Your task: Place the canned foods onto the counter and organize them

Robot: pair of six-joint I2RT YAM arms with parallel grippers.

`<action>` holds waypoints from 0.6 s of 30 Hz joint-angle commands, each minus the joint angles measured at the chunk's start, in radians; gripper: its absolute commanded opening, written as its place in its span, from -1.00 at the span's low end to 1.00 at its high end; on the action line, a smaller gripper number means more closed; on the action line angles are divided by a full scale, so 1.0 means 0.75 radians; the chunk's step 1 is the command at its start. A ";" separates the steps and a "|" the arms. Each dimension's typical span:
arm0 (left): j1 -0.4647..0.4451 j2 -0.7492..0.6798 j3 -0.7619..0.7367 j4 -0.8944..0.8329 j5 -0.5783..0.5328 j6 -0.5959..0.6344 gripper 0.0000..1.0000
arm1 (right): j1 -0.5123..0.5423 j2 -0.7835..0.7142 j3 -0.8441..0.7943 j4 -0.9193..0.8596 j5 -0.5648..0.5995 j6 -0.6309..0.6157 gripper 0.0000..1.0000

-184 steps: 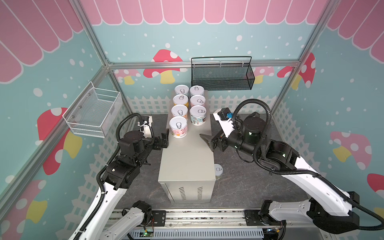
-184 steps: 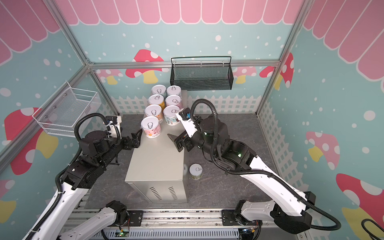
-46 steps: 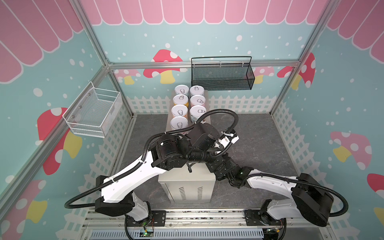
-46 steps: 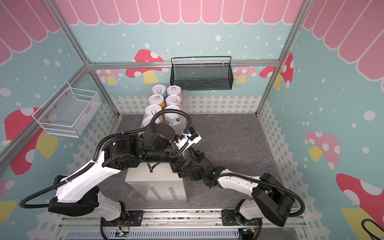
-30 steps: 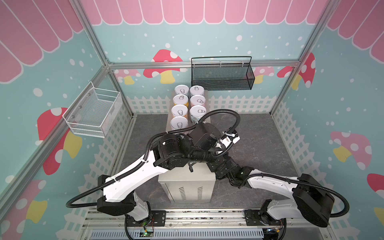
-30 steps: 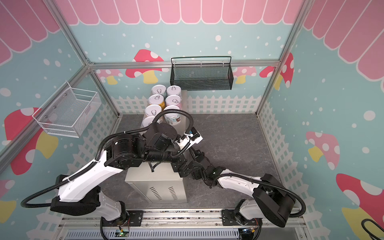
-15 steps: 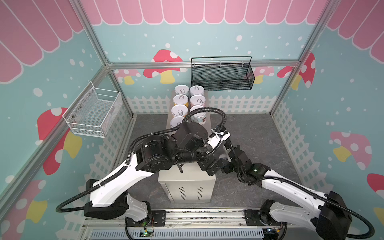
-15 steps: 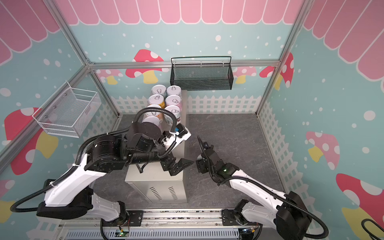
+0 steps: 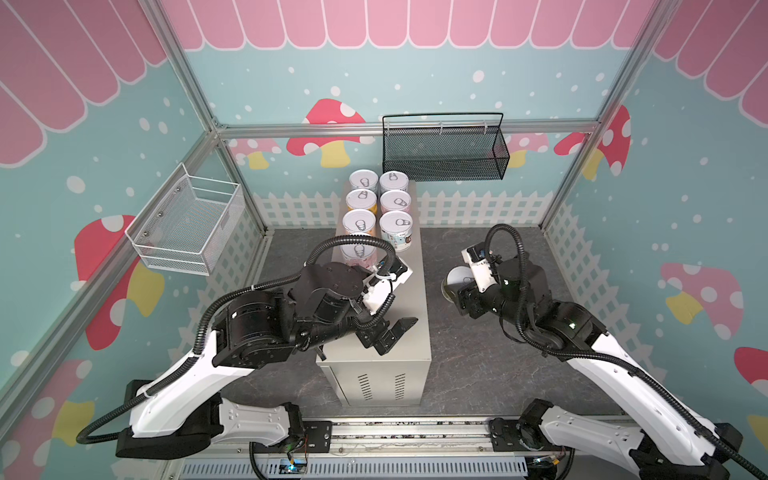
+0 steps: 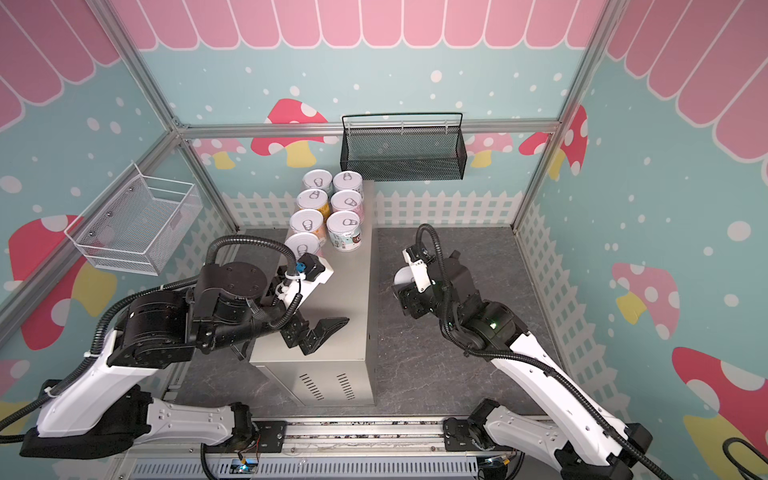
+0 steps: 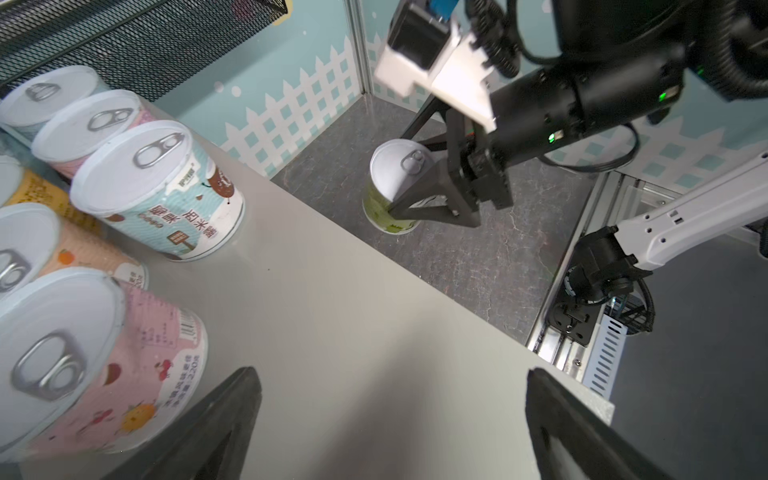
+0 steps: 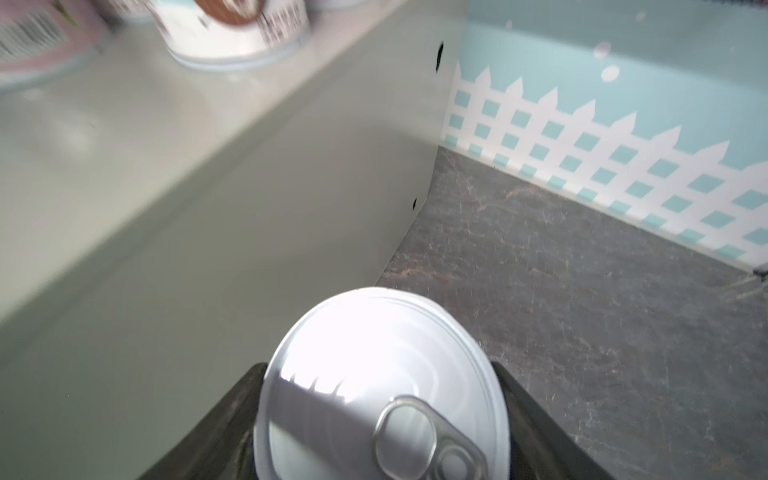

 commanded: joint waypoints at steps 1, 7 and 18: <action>0.025 -0.085 -0.059 0.079 -0.093 0.027 0.99 | -0.003 0.005 0.173 -0.080 -0.068 -0.110 0.33; 0.066 -0.195 -0.137 0.094 -0.149 0.050 0.99 | -0.003 0.050 0.369 -0.164 -0.195 -0.213 0.34; 0.149 -0.381 -0.395 0.264 -0.123 0.105 0.99 | 0.004 0.227 0.610 -0.193 -0.504 -0.262 0.30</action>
